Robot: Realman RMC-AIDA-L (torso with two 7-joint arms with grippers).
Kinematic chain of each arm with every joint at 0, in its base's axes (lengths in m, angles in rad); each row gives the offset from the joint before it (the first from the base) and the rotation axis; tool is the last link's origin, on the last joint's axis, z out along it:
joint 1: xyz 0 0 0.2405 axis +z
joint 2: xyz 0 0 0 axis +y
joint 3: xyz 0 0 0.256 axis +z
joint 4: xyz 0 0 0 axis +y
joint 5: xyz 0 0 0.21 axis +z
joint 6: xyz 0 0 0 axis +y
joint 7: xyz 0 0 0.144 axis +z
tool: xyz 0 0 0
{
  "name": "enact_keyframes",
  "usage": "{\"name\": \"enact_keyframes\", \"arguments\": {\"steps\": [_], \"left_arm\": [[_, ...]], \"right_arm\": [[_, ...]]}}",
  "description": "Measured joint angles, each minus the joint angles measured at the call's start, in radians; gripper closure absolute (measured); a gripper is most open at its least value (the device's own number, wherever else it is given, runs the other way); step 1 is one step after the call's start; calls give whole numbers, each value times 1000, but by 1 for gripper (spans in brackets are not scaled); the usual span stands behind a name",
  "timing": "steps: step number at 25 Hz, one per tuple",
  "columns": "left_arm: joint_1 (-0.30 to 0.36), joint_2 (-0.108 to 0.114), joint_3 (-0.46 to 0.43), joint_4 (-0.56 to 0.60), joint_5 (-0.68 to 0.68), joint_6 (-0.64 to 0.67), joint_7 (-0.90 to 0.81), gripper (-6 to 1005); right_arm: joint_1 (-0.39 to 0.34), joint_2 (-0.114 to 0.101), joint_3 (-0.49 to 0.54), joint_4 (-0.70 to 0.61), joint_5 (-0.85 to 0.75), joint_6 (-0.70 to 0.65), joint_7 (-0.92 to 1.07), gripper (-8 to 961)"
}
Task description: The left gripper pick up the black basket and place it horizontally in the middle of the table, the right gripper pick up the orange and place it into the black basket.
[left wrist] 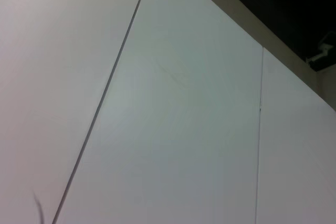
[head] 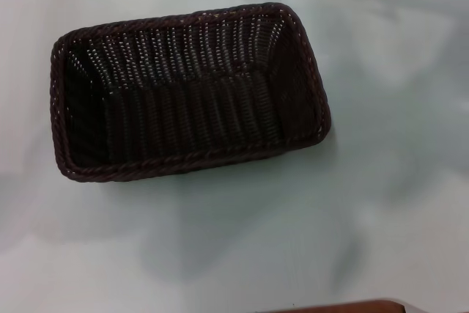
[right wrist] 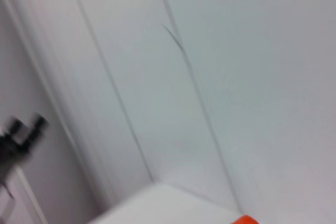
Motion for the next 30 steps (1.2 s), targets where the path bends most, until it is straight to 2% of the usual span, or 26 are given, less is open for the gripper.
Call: {"name": "enact_keyframes", "arguments": {"steps": [3,5,10,14,20,25,27,30], "left_arm": [[0,0,1,-1,1,-1,0,248],[0,-1,1,-8,2,-1,1,248],[1,-2,1,-25,4,-1,7,249],[-1,-4,2,-48,8,0,10,249],[0,-3,3,-64,8,2,14,250],[7,-4,-3,-65,3,8,15,250],[8,-5,-5,-65,3,8,15,250],[8,-6,-6,-76,3,9,22,250]], "right_arm": [[27,52,-60,36,75,24,-50,897],[47,72,-128,71,110,48,-82,897],[100,76,-311,215,186,130,-180,883],[112,79,-365,247,194,173,-207,856],[81,77,-368,251,265,179,-270,584],[-19,75,-356,287,501,202,-421,374],[-58,74,-336,336,609,231,-504,156],[-109,73,-286,447,745,262,-668,156]]}}
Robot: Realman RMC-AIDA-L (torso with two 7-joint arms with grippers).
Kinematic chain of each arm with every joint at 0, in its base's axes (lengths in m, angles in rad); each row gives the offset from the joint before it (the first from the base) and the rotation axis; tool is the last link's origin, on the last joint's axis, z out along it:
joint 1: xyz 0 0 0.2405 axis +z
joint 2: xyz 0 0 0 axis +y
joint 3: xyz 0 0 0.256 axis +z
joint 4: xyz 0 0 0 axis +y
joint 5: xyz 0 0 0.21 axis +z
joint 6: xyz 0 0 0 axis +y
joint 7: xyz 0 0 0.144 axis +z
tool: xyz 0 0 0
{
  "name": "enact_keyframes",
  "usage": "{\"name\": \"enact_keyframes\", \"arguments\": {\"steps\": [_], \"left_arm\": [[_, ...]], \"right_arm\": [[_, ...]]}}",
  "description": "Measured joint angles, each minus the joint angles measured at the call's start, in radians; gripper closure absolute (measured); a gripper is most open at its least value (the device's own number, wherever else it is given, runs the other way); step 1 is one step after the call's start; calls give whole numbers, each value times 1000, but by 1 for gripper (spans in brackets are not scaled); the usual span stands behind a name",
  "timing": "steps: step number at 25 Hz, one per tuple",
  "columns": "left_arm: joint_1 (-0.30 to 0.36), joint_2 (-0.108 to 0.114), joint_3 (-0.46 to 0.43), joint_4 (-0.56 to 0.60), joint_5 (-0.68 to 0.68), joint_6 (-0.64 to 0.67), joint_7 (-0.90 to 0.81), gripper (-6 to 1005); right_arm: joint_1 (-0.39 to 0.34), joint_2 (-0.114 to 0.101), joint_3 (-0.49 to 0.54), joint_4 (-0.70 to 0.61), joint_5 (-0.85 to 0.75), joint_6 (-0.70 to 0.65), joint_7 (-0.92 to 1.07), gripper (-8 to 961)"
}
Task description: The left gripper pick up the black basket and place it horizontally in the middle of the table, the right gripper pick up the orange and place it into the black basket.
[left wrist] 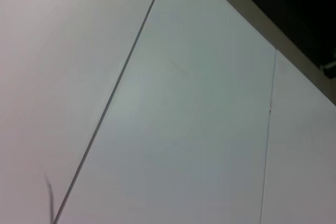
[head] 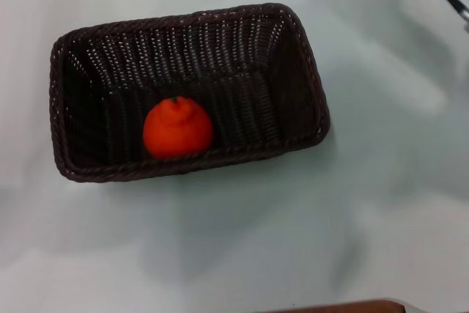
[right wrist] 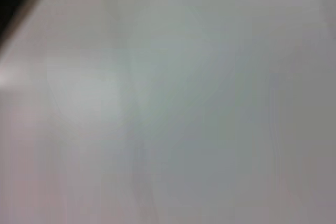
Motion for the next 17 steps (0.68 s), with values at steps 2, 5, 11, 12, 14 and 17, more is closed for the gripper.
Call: {"name": "enact_keyframes", "arguments": {"steps": [2,5,11,12,14,17], "left_arm": [[0,0,0,-11,0,3,17,250],[0,0,-1,-27,-2,18,69,250],[-1,-1,-14,-74,-14,20,187,250],[-1,-1,-24,-94,-25,20,223,250],[-1,-2,-47,-127,-48,17,287,250],[-1,-2,-91,-150,-59,7,331,250]], "right_arm": [[-28,0,52,80,81,-1,-124,156],[-70,3,128,188,224,-35,-310,156],[-101,4,203,266,361,-53,-461,156],[-103,4,214,277,379,-54,-479,156],[-107,4,236,295,409,-57,-507,156],[-112,4,262,307,431,-61,-522,156]]}}
